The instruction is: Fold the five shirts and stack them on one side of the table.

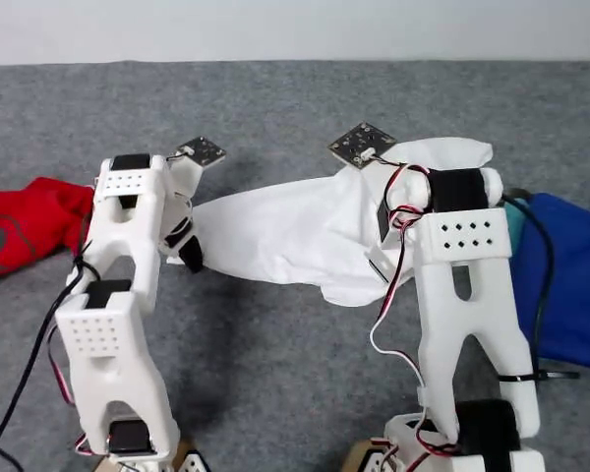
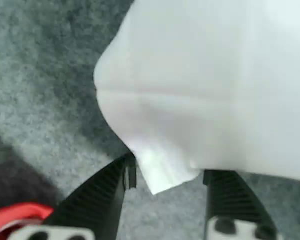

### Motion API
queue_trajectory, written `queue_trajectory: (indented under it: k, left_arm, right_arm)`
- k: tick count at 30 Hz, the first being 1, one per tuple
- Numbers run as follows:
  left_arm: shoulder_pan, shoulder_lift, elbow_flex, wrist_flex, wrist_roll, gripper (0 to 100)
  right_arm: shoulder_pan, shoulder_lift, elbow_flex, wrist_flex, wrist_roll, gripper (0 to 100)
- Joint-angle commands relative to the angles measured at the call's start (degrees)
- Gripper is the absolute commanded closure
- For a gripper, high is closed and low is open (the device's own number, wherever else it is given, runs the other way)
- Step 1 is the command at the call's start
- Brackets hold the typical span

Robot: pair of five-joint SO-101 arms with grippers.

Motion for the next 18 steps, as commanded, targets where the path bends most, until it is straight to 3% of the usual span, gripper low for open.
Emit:
queue_trajectory:
  k: [1, 11, 18]
  left_arm:
    - [0.79, 2.73, -6.02, 3.69, 0.88, 84]
    - [1.67, 14.24, -25.01, 19.34, -1.58, 100]
    - [-1.05, -2.55, -25.89, 19.08, 1.93, 100]
  right_arm:
    - [0.4, -2.33, -0.26, -0.48, -0.53, 98.8]
    - [0.66, -9.98, -0.62, -0.22, -0.35, 98.8]
    - [2.86, -21.23, -0.62, -0.48, -0.35, 98.8]
